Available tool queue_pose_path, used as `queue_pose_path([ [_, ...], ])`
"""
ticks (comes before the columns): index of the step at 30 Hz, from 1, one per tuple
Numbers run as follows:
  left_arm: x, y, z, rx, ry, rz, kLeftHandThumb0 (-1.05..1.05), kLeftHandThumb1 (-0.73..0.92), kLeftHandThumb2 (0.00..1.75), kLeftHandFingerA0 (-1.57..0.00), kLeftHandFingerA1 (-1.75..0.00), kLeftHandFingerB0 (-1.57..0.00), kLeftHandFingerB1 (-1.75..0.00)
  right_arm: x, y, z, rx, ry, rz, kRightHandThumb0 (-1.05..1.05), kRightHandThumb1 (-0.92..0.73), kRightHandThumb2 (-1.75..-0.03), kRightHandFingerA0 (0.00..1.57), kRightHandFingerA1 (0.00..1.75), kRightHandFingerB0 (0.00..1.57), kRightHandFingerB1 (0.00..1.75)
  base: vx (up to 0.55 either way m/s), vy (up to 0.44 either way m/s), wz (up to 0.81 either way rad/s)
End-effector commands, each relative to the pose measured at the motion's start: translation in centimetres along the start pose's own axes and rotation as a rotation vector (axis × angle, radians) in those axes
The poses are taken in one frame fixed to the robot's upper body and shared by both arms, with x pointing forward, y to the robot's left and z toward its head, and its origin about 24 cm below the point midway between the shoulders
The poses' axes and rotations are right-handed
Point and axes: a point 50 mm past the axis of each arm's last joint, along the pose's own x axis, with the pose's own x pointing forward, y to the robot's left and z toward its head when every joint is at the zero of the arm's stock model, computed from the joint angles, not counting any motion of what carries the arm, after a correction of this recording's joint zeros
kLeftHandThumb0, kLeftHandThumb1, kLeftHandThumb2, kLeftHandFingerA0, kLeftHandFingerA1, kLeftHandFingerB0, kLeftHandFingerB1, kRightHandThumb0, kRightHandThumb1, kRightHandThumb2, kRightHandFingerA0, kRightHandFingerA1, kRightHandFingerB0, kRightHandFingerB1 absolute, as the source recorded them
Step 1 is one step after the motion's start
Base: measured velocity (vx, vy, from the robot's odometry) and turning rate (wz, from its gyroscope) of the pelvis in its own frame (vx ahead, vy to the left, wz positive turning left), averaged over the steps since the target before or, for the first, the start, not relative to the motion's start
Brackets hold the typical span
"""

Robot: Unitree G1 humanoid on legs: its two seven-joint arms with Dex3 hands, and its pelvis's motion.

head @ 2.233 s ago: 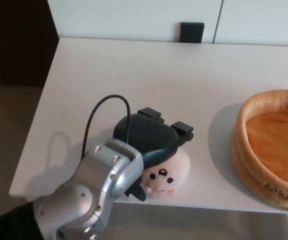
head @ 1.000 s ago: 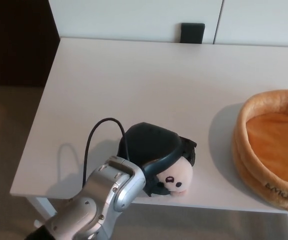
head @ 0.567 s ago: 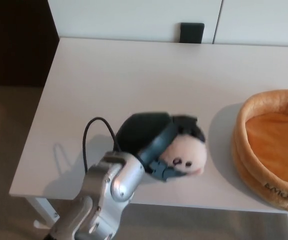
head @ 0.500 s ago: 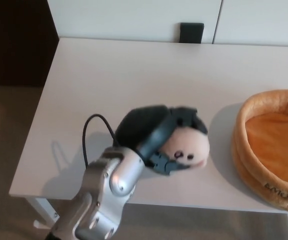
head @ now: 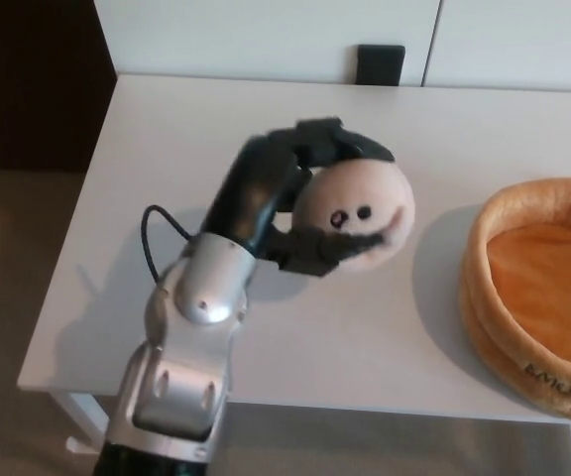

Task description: The robot walks towards a table in front, picks a dumpling toy with left hand and puts it in an orange round plate

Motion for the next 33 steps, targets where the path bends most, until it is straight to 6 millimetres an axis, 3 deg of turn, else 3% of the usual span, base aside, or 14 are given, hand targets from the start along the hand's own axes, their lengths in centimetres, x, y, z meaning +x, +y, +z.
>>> queue_pose_path([
  [1, 3.4, -2.3, 7.9, -0.426, -0.099, -0.226, -0.07, 0.69, 0.7, -1.19, -0.7, -0.96, -0.68, -0.1, -0.1, -0.4, 0.034, 0.012, 0.003, -0.41, -0.74, -0.62, 0.66, 0.54, 0.25, 0.29, 0.0, 0.0, 0.0],
  [4, 3.8, -3.4, 9.0, -0.396, -0.115, -0.262, -0.06, 0.7, 0.7, -1.15, -0.69, -0.94, -0.65, -0.1, -0.1, -0.3, 0.045, 0.005, 0.006, -0.41, -0.75, -0.63, 0.61, 0.48, 0.24, 0.29, 0.0, 0.0, 0.03],
  [6, 4.2, -4.9, 9.8, -0.37, -0.123, -0.304, -0.06, 0.7, 0.7, -1.16, -0.7, -0.94, -0.66, -0.1, -0.1, -0.1, 0.049, -0.007, 0.012, -0.31, -0.54, -1.01, 0.52, 0.67, 0.1, 0.48, 0.0, 0.0, -0.05],
  [7, 4.4, -5.5, 10.0, -0.376, -0.113, -0.32, -0.06, 0.7, 0.69, -1.17, -0.71, -0.97, -0.68, 0.0, 0.0, -0.1, 0.055, -0.006, 0.013, -0.4, -0.75, -0.63, 0.66, 0.55, 0.24, 0.29, 0.0, 0.0, -0.07],
  [14, 5.3, -7.9, 10.6, -0.362, -0.1, -0.376, -0.02, 0.72, 0.69, -1.18, -0.73, -0.95, -0.68, 0.1, -0.1, 0.7, 0.053, -0.022, 0.005, -0.41, -0.74, -0.62, 0.67, 0.54, 0.25, 0.29, 0.0, 0.0, 0.0],
  [15, 5.4, -8.4, 10.5, -0.354, -0.091, -0.382, -0.06, 0.73, 0.68, -1.19, -0.7, -0.96, -0.65, 0.2, 0.0, 0.8, 0.05, -0.023, 0.007, -0.31, -0.54, -1.0, 0.55, 0.68, 0.09, 0.47, 0.0, 0.0, 0.0],
  [16, 5.4, -8.8, 10.4, -0.346, -0.086, -0.385, -0.06, 0.73, 0.68, -1.19, -0.7, -0.96, -0.65, 0.2, 0.0, 0.9, 0.049, -0.024, 0.007, -0.31, -0.54, -1.0, 0.55, 0.68, 0.09, 0.47, 0.0, 0.0, 0.0],
  [17, 5.5, -9.2, 10.4, -0.332, -0.079, -0.389, -0.06, 0.74, 0.67, -1.22, -0.7, -0.98, -0.63, 0.2, 0.0, 1.0, 0.047, -0.027, 0.008, -0.41, -0.75, -0.62, 0.65, 0.55, 0.25, 0.29, 0.0, 0.0, 0.0],
  [22, 5.8, -10.7, 10.3, -0.296, -0.061, -0.411, -0.05, 0.73, 0.66, -1.24, -0.7, -0.99, -0.63, 0.3, 0.1, 1.3, 0.043, -0.03, 0.006, -0.41, -0.73, -0.61, 0.67, 0.61, 0.26, 0.29, 0.0, 0.0, 0.0],
  [23, 5.8, -10.8, 10.3, -0.287, -0.055, -0.414, -0.08, 0.71, 0.67, -1.24, -0.71, -1.0, -0.63, 0.3, 0.1, 1.4, 0.043, -0.032, 0.005, -0.3, -0.52, -0.99, 0.63, 0.74, 0.11, 0.47, 0.0, 0.0, 0.0],
  [24, 5.9, -10.9, 10.3, -0.281, -0.051, -0.416, -0.08, 0.71, 0.67, -1.24, -0.71, -1.0, -0.63, 0.3, 0.1, 1.5, 0.043, -0.032, 0.005, -0.3, -0.52, -0.99, 0.63, 0.74, 0.11, 0.47, 0.0, 0.0, 0.0],
  [25, 6.0, -11.1, 10.3, -0.253, -0.047, -0.415, -0.07, 0.72, 0.65, -1.23, -0.71, -1.0, -0.62, 0.4, 0.1, 1.6, 0.045, -0.031, 0.003, -0.41, -0.74, -0.64, 0.71, 0.72, 0.27, 0.3, 0.0, 0.0, 0.0],
  [28, 6.1, -11.6, 10.2, -0.218, -0.059, -0.421, -0.07, 0.7, 0.65, -1.22, -0.7, -1.0, -0.63, 0.4, 0.1, 1.9, 0.042, -0.04, 0.002, -0.31, -0.52, -0.99, 0.69, 0.77, 0.11, 0.47, 0.0, 0.0, 0.0],
  [33, 6.2, -11.7, 10.6, -0.19, -0.099, -0.43, -0.09, 0.69, 0.71, -1.22, -0.74, -1.01, -0.67, 0.4, 0.2, 2.1, 0.025, -0.053, 0.004, -0.4, -0.74, -0.62, 0.67, 0.57, 0.27, 0.29, 0.0, 0.0, 0.0],
])
